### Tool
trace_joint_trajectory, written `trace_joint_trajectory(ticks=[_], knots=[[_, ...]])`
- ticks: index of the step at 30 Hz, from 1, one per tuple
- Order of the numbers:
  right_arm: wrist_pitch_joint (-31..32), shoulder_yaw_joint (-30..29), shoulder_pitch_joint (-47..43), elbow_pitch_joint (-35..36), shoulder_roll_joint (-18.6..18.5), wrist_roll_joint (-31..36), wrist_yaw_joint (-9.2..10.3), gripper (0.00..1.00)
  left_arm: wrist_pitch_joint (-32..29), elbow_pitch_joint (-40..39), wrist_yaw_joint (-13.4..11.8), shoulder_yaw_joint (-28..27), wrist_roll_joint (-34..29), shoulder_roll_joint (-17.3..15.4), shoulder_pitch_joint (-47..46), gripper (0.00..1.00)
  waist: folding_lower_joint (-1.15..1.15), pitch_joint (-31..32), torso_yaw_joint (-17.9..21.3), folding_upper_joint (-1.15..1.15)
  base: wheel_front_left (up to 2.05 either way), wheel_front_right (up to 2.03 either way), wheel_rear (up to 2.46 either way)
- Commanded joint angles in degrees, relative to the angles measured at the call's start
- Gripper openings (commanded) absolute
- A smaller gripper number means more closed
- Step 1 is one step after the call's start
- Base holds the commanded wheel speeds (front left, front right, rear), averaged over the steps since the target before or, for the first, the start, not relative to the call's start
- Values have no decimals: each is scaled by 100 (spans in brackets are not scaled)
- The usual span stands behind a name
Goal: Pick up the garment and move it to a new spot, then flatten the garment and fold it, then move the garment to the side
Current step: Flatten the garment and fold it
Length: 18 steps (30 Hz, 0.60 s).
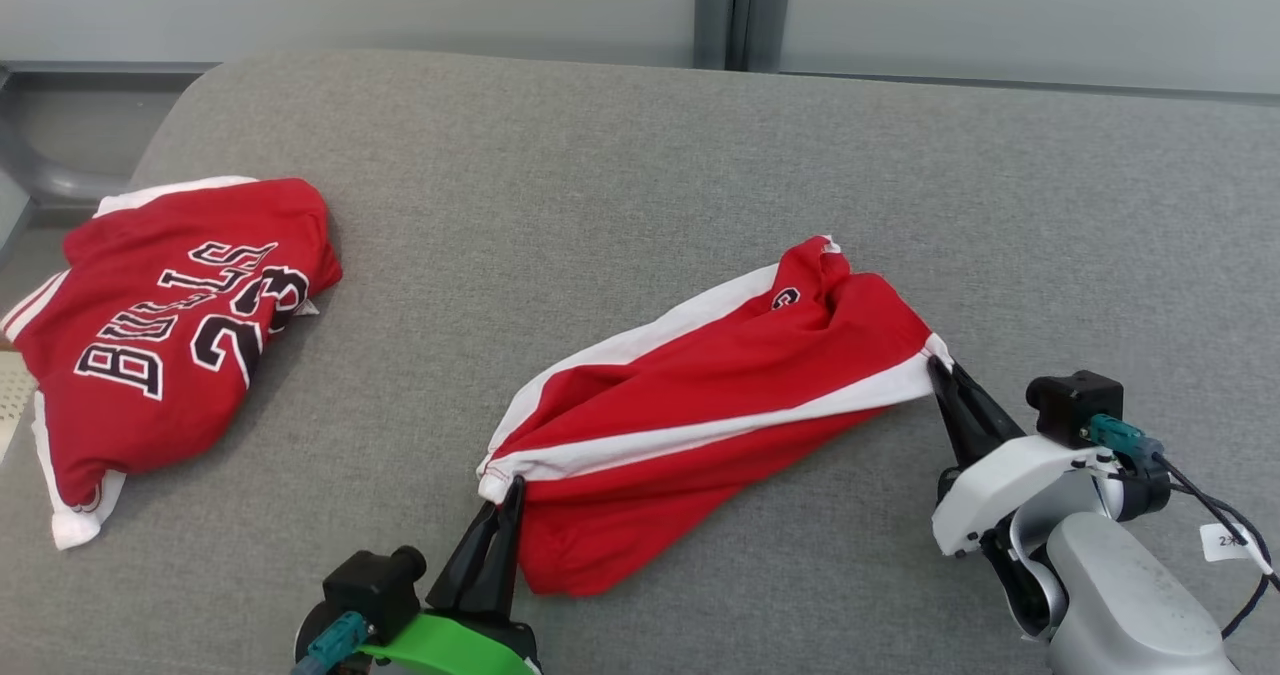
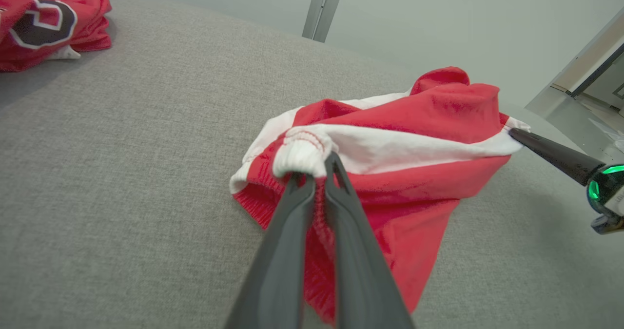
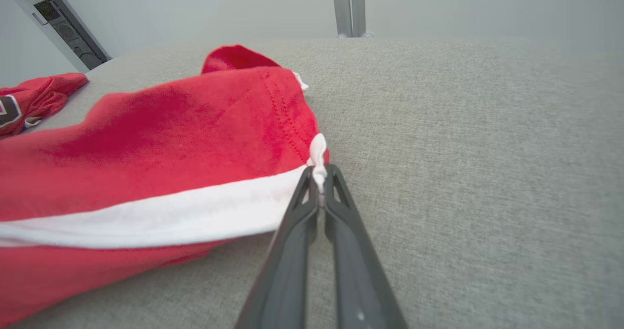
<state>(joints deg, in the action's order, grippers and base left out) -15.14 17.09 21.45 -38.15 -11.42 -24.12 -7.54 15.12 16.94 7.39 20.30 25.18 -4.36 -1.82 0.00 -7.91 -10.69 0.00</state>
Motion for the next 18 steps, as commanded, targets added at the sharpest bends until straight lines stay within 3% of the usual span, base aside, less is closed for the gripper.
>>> trace_joint_trajectory(ticks=[1, 10, 18], knots=[[-1, -87, -126, 182, -16, -3, 10, 0, 4, -57, 12, -44, -35, -59, -100, 0, 0, 148, 192, 0, 0, 0, 0], [0, -214, 301, 994, -39, -218, 10, 0, -7, -190, 12, 161, -135, -390, -1308, 0, 0, 104, 650, 0, 0, 0, 0], [0, -142, 2074, 757, -230, -351, 9, 0, -264, 146, 4, 477, 45, -985, -3711, 0, 0, -493, 1062, 0, 0, 0, 0]])
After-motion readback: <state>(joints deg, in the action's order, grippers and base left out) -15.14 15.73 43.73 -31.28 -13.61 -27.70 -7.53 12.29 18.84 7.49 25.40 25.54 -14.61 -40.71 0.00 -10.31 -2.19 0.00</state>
